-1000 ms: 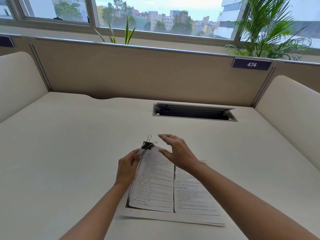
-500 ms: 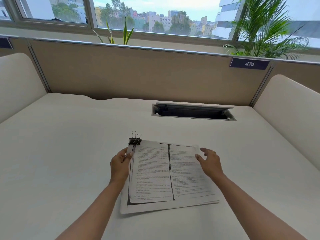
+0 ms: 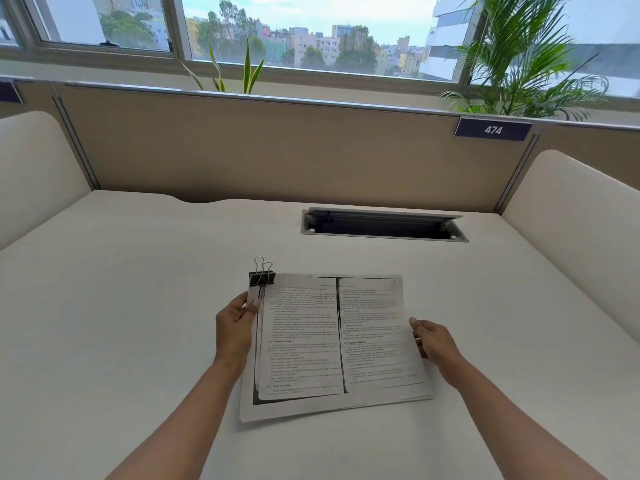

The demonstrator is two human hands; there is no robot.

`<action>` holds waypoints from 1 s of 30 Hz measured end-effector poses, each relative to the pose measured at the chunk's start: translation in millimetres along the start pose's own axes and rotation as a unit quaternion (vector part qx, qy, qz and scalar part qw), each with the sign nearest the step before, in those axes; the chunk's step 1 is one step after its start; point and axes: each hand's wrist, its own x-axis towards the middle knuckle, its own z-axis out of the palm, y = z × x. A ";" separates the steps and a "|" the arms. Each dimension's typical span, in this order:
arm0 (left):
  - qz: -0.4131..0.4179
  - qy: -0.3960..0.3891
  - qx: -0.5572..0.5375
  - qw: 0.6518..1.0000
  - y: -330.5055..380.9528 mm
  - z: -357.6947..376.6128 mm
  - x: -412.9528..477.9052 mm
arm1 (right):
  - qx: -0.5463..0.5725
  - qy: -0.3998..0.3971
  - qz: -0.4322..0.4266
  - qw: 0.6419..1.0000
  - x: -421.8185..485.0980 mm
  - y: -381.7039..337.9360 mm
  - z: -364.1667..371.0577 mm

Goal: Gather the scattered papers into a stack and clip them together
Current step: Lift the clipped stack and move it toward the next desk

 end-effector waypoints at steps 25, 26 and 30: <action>-0.171 -0.010 0.057 0.984 -5.2 -13.9 7.9 | 0.159 0.003 0.014 0.987 -13.2 5.3 7.3; -0.177 -0.025 0.064 0.982 -4.0 -15.2 6.1 | 0.165 0.007 0.013 0.986 -12.7 5.9 7.3; -0.203 -0.072 0.102 0.971 -0.6 -22.8 -4.7 | 0.188 0.023 0.014 0.982 -11.9 4.1 7.4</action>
